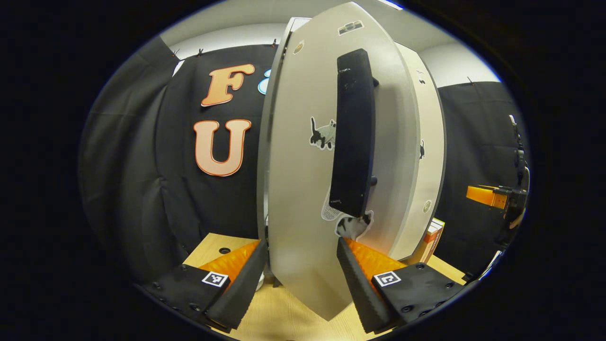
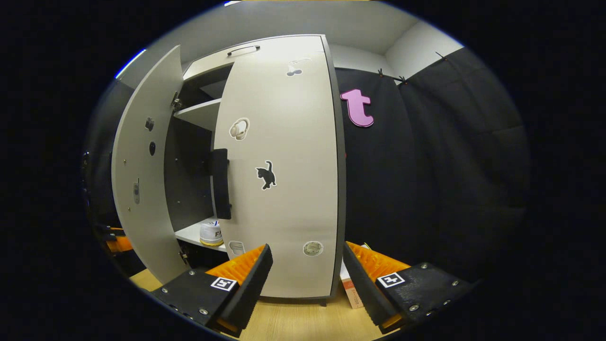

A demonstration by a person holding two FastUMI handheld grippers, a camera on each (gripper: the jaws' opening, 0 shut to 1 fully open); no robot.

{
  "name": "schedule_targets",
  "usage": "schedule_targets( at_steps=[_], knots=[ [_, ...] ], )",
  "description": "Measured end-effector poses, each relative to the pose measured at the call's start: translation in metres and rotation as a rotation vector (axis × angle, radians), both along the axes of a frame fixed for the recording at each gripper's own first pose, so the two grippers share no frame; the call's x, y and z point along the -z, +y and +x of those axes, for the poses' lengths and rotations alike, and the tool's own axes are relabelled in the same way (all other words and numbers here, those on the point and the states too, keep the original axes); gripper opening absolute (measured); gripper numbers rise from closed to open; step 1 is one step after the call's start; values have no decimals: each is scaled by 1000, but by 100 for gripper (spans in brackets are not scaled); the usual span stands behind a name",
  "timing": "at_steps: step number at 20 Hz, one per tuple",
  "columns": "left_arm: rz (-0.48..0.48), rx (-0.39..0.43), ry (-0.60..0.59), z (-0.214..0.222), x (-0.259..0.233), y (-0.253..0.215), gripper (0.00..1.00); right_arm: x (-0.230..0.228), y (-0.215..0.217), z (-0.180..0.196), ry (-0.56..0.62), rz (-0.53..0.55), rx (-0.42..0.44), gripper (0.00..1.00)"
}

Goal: Grab one shoe with the right hand and put it into the shoe cabinet, grab the other shoe with the left hand and put it into the shoe cabinet; then close the right door with the right hand and the left door with the left hand.

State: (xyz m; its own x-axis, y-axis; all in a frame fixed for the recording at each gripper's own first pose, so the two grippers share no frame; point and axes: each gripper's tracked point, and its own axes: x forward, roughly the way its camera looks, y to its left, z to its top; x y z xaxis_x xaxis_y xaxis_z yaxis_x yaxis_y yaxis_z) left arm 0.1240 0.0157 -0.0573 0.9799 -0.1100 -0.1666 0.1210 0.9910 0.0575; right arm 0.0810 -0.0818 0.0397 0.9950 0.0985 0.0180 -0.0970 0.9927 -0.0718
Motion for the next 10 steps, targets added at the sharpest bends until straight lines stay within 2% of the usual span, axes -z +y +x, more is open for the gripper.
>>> schedule_targets(
  at_steps=[1,3,4,10],
  knots=[
    [-9,13,3,4,2,-7,96,1,-1,0,0,-3,2,92],
    [-31,44,13,11,8,-21,93,2,-4,0,2,-7,12,92],
    [-42,64,22,15,12,-30,99,2,-5,1,1,-4,17,92],
    [-19,105,58,55,33,-65,97,0,-16,2,-7,8,42,92]
  ],
)
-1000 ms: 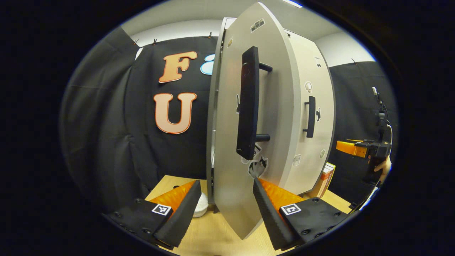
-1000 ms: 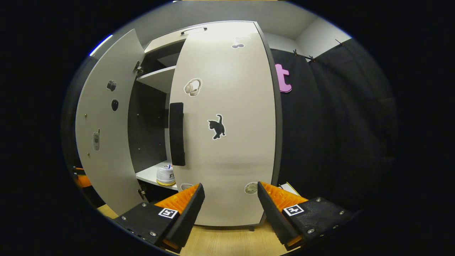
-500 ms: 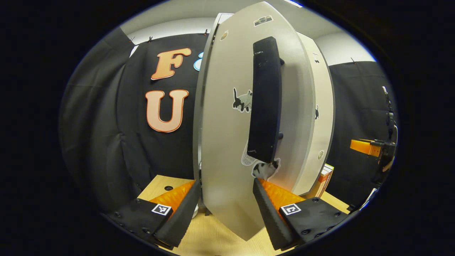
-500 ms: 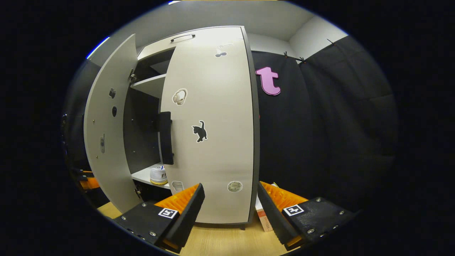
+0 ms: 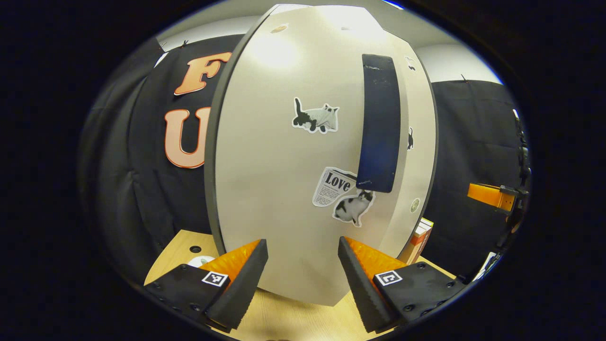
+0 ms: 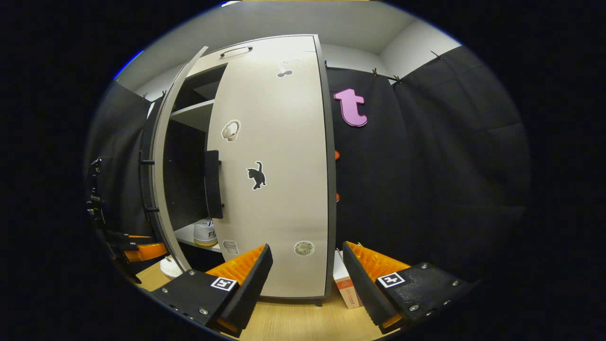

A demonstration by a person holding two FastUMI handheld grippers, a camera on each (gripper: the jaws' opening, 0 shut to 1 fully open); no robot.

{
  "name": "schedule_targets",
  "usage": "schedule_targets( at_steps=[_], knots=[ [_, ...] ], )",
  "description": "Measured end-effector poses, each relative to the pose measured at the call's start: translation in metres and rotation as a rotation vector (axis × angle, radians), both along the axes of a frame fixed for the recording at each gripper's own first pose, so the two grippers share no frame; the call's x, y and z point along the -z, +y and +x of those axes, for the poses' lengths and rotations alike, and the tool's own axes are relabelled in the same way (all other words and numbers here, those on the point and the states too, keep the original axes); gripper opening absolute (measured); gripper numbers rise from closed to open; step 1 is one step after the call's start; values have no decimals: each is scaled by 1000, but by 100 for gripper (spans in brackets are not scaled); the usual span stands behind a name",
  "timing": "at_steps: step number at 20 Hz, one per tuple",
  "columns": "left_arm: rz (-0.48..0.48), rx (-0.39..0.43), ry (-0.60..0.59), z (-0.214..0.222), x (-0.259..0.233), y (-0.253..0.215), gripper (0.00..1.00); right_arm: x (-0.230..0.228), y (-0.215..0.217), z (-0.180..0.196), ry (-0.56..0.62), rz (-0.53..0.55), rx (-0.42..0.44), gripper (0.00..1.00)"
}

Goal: Grab one shoe with the right hand and put it into the shoe cabinet, grab the other shoe with the left hand and put it into the shoe cabinet; then close the right door with the right hand and the left door with the left hand.

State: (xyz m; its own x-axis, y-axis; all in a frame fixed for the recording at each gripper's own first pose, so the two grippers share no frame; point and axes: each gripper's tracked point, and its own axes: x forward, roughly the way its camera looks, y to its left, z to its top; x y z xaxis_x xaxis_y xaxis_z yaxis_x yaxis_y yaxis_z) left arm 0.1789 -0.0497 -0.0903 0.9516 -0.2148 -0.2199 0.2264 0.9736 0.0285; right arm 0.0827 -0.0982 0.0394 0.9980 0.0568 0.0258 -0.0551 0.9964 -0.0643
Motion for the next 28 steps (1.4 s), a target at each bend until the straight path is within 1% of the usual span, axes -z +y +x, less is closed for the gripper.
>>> schedule_targets(
  at_steps=[3,8,13,17,19,23,25,28],
  knots=[
    [23,12,2,13,7,-13,97,4,-6,0,6,3,17,92],
    [52,10,-19,31,10,-21,97,6,-15,7,14,6,39,92],
    [38,-21,-14,57,15,-30,97,0,-19,14,5,3,50,92],
    [58,-43,-13,63,14,-32,97,-4,-16,20,8,6,42,92],
    [56,-74,-8,62,14,-33,97,-5,-12,23,10,2,33,92],
    [59,-93,40,51,9,-36,97,-14,-6,20,33,5,26,92],
    [28,-90,33,33,-11,-32,97,-27,-4,13,21,-6,31,92],
    [9,-104,-25,10,-62,-16,97,-54,-3,0,-21,-31,32,92]
  ],
)
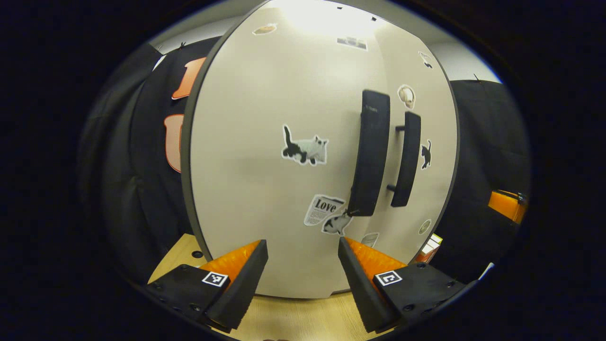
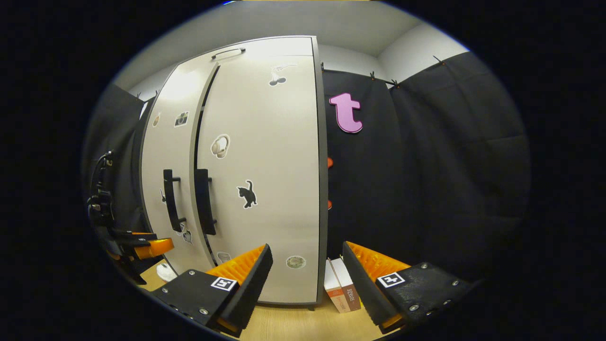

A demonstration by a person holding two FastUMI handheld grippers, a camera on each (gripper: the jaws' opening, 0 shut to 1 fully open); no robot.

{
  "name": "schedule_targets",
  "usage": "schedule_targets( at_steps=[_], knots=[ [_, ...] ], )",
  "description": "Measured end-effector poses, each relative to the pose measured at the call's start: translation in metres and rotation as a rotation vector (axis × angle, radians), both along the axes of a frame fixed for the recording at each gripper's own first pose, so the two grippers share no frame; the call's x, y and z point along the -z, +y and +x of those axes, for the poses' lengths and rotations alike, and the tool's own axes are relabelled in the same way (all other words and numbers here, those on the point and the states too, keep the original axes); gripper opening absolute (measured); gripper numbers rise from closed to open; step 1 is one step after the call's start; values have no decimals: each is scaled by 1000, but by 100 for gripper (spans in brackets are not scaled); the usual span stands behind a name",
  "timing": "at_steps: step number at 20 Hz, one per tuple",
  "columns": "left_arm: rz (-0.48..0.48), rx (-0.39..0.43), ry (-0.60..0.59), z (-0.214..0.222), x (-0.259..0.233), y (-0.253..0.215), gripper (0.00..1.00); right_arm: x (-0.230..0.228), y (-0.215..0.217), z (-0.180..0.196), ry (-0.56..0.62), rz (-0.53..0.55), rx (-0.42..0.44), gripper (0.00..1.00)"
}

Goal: Grab one shoe with the right hand and put it into the shoe cabinet, grab the other shoe with the left hand and put it into the shoe cabinet; then close the right door with the right hand and the left door with the left hand.

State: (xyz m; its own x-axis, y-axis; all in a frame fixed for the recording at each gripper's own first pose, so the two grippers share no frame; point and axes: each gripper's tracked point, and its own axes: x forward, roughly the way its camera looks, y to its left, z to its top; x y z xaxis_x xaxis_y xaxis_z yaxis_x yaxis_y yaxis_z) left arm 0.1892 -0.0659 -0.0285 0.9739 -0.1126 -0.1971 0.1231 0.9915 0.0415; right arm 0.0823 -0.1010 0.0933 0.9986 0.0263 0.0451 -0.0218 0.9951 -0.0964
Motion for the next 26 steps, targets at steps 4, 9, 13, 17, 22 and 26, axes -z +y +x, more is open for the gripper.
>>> schedule_targets(
  at_steps=[4,9,13,17,22,26],
  knots=[
    [14,-22,-105,-35,-72,28,96,-35,4,-24,-47,-3,-23,92],
    [51,-97,-229,-86,-145,81,94,-69,8,-55,-95,-9,-30,92],
    [62,-130,-282,-129,-176,112,96,-81,12,-77,-119,16,-39,92],
    [60,-175,-307,-157,-189,141,99,-84,13,-96,-140,7,-22,92],
    [43,-189,-304,-182,-191,163,96,-85,23,-120,-159,-8,-17,92],
    [68,-185,-311,-195,-194,167,94,-85,29,-132,-162,-14,-18,92]
  ],
)
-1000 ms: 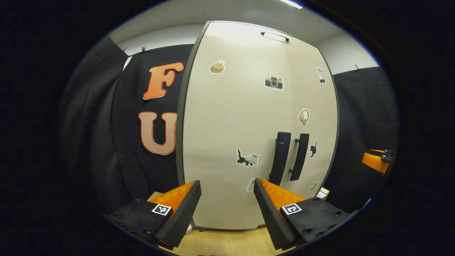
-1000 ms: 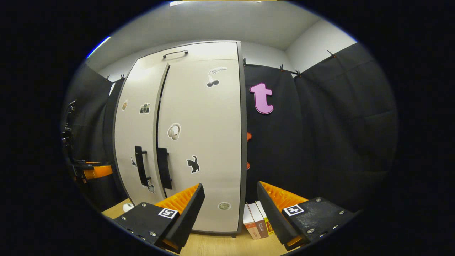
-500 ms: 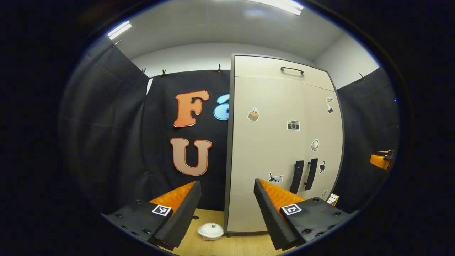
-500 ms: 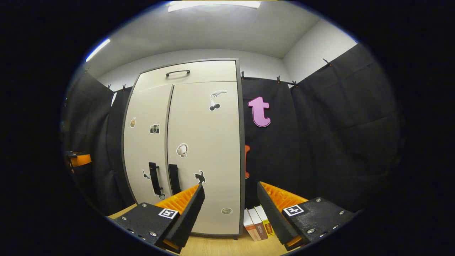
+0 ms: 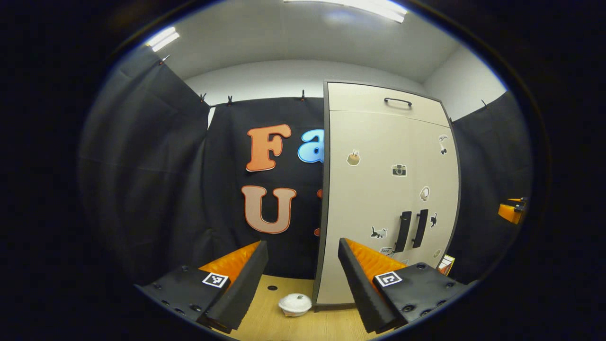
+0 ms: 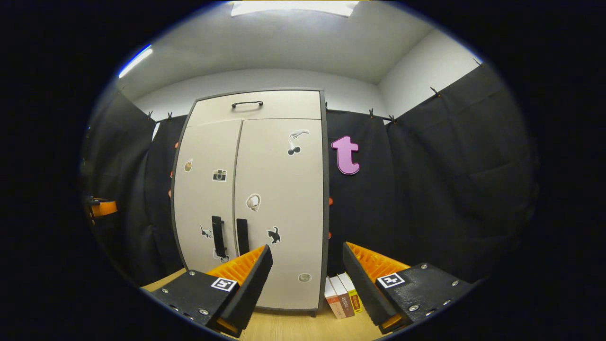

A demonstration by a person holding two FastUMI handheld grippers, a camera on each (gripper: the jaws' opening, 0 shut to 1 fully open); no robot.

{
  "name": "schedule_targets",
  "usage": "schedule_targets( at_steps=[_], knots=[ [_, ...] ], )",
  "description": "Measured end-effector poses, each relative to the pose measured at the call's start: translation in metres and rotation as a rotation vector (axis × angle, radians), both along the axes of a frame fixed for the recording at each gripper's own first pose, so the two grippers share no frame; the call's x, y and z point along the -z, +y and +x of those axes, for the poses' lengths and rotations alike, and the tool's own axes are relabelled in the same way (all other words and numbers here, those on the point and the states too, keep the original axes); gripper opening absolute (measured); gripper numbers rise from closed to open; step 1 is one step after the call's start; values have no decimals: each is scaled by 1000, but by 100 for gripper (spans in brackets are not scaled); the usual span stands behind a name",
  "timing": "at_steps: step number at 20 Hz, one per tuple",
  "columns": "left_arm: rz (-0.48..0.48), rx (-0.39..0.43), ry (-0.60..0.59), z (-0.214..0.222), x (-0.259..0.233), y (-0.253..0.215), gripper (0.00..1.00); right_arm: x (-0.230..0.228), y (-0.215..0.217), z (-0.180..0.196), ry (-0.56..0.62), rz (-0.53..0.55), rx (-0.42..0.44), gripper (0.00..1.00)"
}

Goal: Grab one shoe with the right hand and put it into the shoe cabinet, grab the other shoe with the left hand and put it into the shoe cabinet; then close the right door with the right hand and the left door with the left hand.

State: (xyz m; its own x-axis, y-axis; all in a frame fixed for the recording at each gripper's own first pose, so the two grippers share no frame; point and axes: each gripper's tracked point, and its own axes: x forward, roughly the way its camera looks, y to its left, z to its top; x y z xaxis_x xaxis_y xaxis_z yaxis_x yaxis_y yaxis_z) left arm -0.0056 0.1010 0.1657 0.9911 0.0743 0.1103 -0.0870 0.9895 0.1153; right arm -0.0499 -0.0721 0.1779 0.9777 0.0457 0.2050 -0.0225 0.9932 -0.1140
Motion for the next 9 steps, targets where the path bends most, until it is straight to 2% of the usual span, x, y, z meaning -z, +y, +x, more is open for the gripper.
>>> schedule_targets(
  at_steps=[9],
  knots=[
    [-3,4,-2,-11,-2,3,96,5,2,-9,1,1,1,92]
  ],
)
